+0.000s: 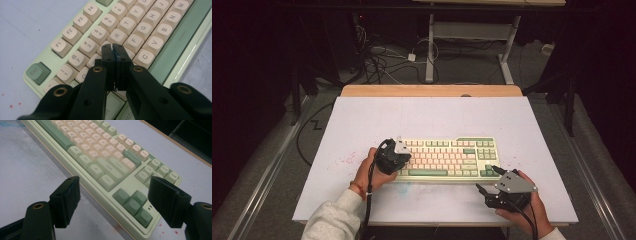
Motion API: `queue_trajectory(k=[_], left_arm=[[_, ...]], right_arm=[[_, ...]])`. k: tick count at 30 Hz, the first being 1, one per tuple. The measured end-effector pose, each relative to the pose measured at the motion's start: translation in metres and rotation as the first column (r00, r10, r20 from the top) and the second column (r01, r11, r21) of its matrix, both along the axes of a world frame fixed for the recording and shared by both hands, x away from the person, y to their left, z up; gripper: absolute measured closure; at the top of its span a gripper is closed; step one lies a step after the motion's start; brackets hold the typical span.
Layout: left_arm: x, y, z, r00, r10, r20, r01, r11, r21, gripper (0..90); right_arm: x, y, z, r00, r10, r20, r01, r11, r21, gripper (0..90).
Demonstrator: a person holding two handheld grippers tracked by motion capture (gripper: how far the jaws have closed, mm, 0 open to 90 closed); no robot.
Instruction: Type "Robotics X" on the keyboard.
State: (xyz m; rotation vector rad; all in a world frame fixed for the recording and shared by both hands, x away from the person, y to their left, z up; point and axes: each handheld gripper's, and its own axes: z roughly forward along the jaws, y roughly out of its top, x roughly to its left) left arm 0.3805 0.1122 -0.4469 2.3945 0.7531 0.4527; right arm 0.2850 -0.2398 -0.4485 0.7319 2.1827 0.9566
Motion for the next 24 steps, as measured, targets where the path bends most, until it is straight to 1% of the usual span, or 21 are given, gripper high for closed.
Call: queue_trajectory(k=[2,21,22,23,24], left_arm=[[0.0003,0.0001,-0.0005,1.0000,-0.001,-0.004,0.001,1.0000,0.000,85.8],[0.0002,0.0000,-0.0009,1.0000,0.000,-0.002,0.000,1.0000,0.002,85.5],[0.0003,-0.0004,-0.0013,1.0000,-0.003,-0.005,0.003,1.0000,0.006,86.1],[0.0010,-0.0013,-0.0029,0.9997,-0.008,-0.021,0.009,0.9997,0.022,87.2],[0.0009,-0.0012,-0.0035,0.9998,-0.013,-0.015,0.013,0.9998,0.015,87.2]], right_arm=[[0.0001,0.0000,-0.0001,1.0000,0.001,0.000,-0.001,1.000,0.000,26.1],[-0.0001,0.0021,-0.0018,0.9998,0.015,-0.010,-0.015,1.000,-0.006,26.2],[-0.0001,0.0023,-0.0020,0.9998,0.014,-0.011,-0.014,1.000,-0.007,26.2],[-0.0002,0.0024,-0.0023,0.9999,0.013,-0.012,-0.013,1.000,-0.010,26.2],[0.0000,0.0025,-0.0025,0.9998,0.014,-0.014,-0.015,1.000,-0.013,26.2]])
